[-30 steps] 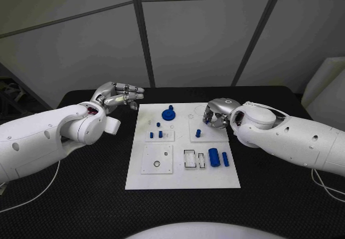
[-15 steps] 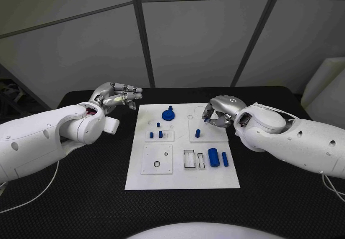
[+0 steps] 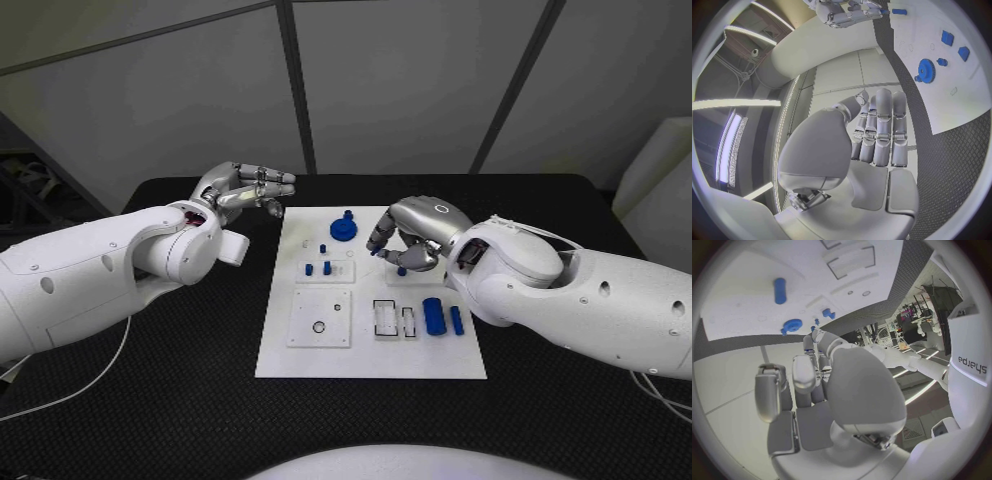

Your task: Assemble the parts on the task board

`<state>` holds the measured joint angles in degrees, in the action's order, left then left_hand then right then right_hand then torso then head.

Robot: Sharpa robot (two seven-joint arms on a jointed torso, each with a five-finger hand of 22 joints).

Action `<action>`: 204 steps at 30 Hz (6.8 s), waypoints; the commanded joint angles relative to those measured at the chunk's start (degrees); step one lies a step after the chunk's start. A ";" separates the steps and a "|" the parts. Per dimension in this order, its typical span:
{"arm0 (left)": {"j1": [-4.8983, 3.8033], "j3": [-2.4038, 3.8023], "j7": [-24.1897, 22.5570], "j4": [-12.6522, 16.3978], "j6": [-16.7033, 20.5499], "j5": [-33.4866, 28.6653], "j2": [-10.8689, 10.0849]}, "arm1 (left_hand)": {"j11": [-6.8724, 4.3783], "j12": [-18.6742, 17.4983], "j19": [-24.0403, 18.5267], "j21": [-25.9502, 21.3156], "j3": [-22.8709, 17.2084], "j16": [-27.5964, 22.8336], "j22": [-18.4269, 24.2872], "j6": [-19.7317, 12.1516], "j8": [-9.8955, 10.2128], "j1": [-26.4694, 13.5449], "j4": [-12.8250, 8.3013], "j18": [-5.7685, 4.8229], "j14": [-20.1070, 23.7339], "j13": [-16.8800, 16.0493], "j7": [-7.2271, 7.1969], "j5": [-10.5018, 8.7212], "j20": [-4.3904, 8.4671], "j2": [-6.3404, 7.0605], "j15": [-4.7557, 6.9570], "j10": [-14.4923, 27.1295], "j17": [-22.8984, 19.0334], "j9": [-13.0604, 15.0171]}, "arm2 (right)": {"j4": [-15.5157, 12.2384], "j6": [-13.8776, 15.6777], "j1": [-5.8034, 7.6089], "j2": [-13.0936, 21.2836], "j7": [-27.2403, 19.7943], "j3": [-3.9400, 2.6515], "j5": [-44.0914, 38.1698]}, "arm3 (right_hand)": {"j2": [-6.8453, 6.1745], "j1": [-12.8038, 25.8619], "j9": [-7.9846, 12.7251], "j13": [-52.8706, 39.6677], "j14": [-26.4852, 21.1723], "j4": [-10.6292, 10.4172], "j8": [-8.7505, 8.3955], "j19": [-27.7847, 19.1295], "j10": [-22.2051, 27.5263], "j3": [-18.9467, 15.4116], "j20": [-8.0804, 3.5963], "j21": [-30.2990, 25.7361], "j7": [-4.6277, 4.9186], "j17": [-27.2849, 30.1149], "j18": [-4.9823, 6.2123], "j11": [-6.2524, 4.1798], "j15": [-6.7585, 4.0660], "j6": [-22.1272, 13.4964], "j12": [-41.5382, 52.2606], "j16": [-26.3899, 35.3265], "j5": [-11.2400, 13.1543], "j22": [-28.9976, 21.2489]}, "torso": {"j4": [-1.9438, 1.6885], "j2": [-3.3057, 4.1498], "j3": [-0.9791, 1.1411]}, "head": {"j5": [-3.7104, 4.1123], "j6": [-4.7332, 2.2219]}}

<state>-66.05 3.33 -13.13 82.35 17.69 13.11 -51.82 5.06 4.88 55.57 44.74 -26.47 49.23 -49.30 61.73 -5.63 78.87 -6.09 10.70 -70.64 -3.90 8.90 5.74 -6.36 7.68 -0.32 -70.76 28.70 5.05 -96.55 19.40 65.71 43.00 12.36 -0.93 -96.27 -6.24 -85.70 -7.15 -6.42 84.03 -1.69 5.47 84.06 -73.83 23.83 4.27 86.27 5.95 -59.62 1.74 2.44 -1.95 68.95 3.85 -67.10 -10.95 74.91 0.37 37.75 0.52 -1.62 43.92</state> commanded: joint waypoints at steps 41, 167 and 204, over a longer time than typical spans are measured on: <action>-0.09 0.05 -0.12 0.41 -0.80 -0.62 1.23 | 0.09 -0.42 -0.05 -0.32 -0.01 -0.53 0.11 -0.03 0.30 -0.08 -0.33 -0.24 0.11 0.08 0.21 0.14 -0.11 -0.30 -0.06 0.58 -0.17 -0.10 | 5.39 -7.37 -5.06 -9.60 -2.98 1.58 -0.25 | 0.21 1.30 -0.09 0.17 1.13 0.72 -0.67 3.77 0.49 0.18 -0.11 -0.04 0.48 0.59 -0.69 0.34 -0.01 -0.46 -0.37 0.04 -0.32 11.96 | -0.01 0.10 0.01 | -2.09 2.00; -0.01 0.01 0.50 0.03 -2.32 -0.63 0.89 | 0.02 -0.36 0.05 -0.80 0.15 -0.91 0.35 0.23 0.36 -0.32 -0.20 -0.20 -0.10 -0.02 0.12 -0.86 -0.21 -0.99 -0.10 0.50 -0.33 -0.06 | 5.06 -11.25 -2.40 -0.33 6.51 -1.96 -4.26 | 1.62 3.32 1.82 1.56 0.37 2.26 -0.33 3.13 1.44 -0.19 0.35 -1.96 0.65 5.82 -0.25 0.37 0.25 -2.36 2.65 -0.93 2.52 10.86 | 0.13 -0.01 0.03 | -1.12 1.01; 0.02 0.01 0.48 -0.28 -1.82 -0.63 1.98 | 0.03 -0.40 0.12 -0.83 0.13 -0.97 0.36 0.18 0.44 -0.11 -0.39 -0.18 -0.17 -0.01 0.14 -0.78 -0.17 -1.01 -0.05 0.59 -0.34 -0.08 | -1.07 -6.84 -4.73 -10.28 -0.04 0.60 1.77 | 1.67 2.99 1.56 1.41 0.26 3.81 -0.87 3.47 1.15 0.52 0.00 -1.22 0.76 6.14 -0.43 0.42 0.02 -2.39 1.76 -1.05 1.81 11.46 | 0.12 0.06 -0.09 | -2.63 1.83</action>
<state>-65.94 3.29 -12.27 81.99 15.95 12.65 -49.94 5.27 4.64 55.57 44.30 -26.31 48.56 -49.00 61.73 -5.42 78.65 -6.25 10.70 -70.64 -3.93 8.90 5.23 -6.37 6.99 -0.32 -70.56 28.43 5.01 -98.14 13.23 60.95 32.96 14.20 -0.44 -94.92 -4.94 -82.64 -5.50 -4.92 83.94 1.76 4.60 83.86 -71.89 24.43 4.70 85.20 6.52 -53.55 1.74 3.35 -1.65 66.47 5.98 -68.01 -8.76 74.90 0.41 37.77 0.42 -4.16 45.66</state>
